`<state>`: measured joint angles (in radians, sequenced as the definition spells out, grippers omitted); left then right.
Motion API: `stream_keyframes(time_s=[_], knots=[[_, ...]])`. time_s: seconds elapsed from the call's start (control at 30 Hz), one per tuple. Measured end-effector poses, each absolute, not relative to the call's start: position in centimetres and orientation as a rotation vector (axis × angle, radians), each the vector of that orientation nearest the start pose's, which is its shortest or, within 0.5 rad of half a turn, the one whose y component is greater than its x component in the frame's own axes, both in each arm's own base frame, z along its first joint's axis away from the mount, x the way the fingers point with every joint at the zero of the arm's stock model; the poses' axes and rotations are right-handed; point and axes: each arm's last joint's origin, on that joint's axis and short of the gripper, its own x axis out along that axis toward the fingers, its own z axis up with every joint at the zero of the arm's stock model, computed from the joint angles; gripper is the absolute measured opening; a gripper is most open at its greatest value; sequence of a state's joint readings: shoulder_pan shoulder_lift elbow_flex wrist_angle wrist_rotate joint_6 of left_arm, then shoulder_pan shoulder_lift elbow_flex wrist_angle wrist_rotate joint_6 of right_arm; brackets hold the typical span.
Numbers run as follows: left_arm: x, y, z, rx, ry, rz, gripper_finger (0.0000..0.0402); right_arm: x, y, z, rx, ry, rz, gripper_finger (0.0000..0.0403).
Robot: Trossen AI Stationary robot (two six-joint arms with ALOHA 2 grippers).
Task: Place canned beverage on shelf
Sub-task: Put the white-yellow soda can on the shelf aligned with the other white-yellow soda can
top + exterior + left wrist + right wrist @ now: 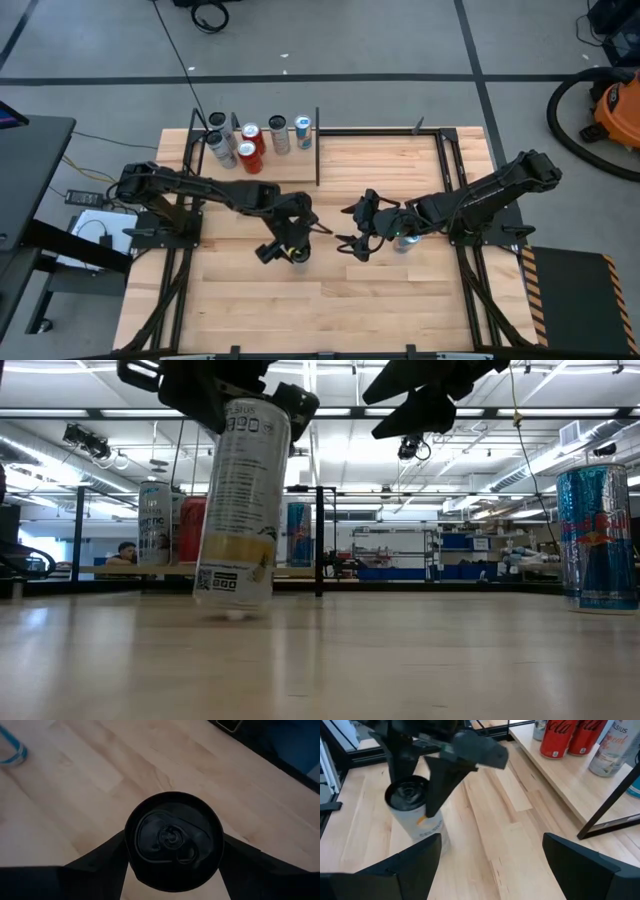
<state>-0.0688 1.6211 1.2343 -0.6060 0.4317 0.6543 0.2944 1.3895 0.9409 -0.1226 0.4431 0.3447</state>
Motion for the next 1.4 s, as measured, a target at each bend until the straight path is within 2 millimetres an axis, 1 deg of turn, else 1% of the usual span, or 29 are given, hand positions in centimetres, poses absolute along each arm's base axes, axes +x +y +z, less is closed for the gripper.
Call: stream_keyframes(time_s=[0.13,0.27,0.4,0.57,0.67,0.8,1.4], knots=[[33.36,-3.08,25.21,0.365,0.801,-0.722,0.0263,28.88,7.48,26.0,0.124,0.503,-0.232,0.0357],[33.44,-3.46,25.32,0.375,0.786,-0.729,0.0264,28.9,7.49,26.03,0.123,0.5,-0.231,0.0357],[33.41,-3.86,25.27,0.409,0.797,-0.711,0.0266,28.9,7.49,26.03,0.106,0.501,-0.226,0.0357],[33.48,-3.75,25.18,0.472,0.833,-0.621,0.0287,28.9,7.49,26.03,0.104,0.502,-0.226,0.0357],[33.62,-3.75,25.26,0.503,0.834,-0.572,0.0293,28.9,7.49,26.03,0.105,0.502,-0.226,0.0357],[33.69,-3.58,25.3,0.474,0.835,-0.554,0.0293,28.9,7.49,26.03,0.105,0.502,-0.226,0.0357],[34.0,-3.68,25.36,0.45,0.816,-0.535,0.0295,28.97,7.51,26.14,0.111,0.488,-0.224,0.0357]])
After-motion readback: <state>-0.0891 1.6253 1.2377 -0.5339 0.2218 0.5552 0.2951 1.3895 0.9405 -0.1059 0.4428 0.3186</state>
